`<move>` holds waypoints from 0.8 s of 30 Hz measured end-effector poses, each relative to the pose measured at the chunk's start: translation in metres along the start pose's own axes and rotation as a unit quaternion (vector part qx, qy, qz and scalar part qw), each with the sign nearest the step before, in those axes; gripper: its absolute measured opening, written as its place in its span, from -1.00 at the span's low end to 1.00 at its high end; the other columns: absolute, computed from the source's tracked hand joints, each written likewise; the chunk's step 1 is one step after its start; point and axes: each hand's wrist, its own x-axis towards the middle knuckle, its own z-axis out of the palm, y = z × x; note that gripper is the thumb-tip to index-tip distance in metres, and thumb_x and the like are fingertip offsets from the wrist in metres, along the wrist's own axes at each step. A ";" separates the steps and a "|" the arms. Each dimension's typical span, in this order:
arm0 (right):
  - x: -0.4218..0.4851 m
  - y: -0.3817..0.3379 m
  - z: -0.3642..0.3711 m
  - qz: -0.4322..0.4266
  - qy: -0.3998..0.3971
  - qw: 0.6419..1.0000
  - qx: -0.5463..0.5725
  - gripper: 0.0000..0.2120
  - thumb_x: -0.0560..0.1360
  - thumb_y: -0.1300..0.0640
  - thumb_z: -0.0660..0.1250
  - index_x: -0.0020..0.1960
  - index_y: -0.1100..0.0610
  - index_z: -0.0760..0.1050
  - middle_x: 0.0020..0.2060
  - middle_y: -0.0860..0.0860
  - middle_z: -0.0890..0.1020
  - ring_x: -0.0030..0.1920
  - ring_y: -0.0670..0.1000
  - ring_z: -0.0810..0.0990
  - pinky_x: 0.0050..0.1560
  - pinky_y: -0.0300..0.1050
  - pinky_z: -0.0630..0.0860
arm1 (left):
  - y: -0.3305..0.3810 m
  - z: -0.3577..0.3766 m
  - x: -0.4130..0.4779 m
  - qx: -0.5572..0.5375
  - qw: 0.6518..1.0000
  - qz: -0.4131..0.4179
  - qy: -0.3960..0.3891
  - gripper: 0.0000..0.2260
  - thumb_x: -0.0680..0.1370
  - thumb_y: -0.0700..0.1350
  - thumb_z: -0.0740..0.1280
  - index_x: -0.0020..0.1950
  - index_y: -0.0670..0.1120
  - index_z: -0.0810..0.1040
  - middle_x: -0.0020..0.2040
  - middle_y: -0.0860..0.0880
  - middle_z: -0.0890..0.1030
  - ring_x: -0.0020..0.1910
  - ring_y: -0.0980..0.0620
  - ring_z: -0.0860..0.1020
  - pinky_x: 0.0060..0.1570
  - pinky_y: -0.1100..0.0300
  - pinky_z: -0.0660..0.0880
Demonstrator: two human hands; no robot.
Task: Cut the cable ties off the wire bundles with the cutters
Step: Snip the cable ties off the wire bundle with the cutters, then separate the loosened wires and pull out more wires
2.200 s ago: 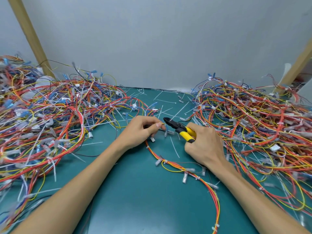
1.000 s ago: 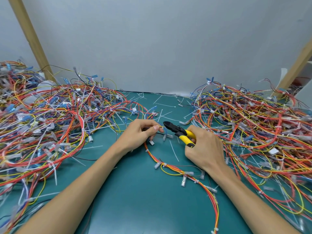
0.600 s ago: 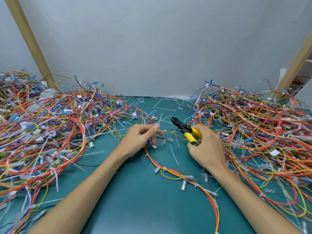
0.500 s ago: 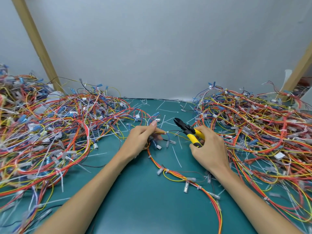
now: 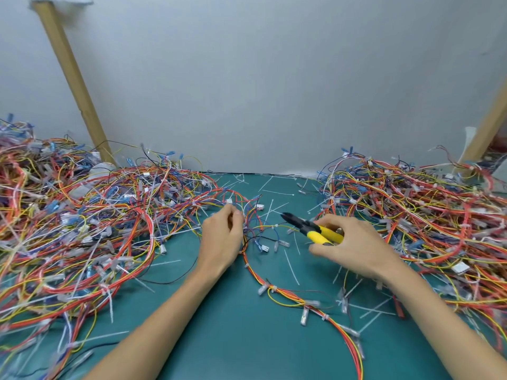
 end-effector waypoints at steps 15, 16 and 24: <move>-0.017 -0.036 0.008 0.077 -0.088 0.969 -0.219 -0.60 0.33 -0.28 0.33 -0.12 0.05 0.44 -0.18 -0.04 0.50 -0.12 0.07 0.51 -0.25 -0.10 0.40 | 0.010 0.009 -0.015 0.275 0.960 0.050 -0.024 -0.72 0.65 0.06 0.04 -0.17 -0.07 0.27 -0.17 -0.12 0.58 -0.12 -0.22 0.55 -0.28 0.08 0.25; -0.018 -0.037 0.012 0.080 -0.084 0.968 -0.222 -0.60 0.35 -0.27 0.32 -0.18 0.07 0.39 -0.20 -0.04 0.47 -0.13 0.08 0.48 -0.27 -0.09 0.37 | 0.010 0.009 -0.014 0.277 0.959 0.048 -0.030 -0.71 0.66 0.06 0.03 -0.17 -0.07 0.28 -0.15 -0.14 0.58 -0.10 -0.23 0.55 -0.26 0.08 0.25; -0.022 -0.037 0.027 0.072 -0.136 0.952 -0.266 -0.42 0.47 -0.36 0.18 0.20 0.11 0.43 0.23 0.06 0.36 0.35 0.13 0.29 -0.02 0.05 0.34 | 0.024 -0.002 -0.010 0.281 0.951 0.015 -0.125 -0.69 0.61 0.08 0.04 -0.17 -0.11 0.33 -0.08 -0.19 0.53 0.00 -0.23 0.52 -0.16 0.08 0.26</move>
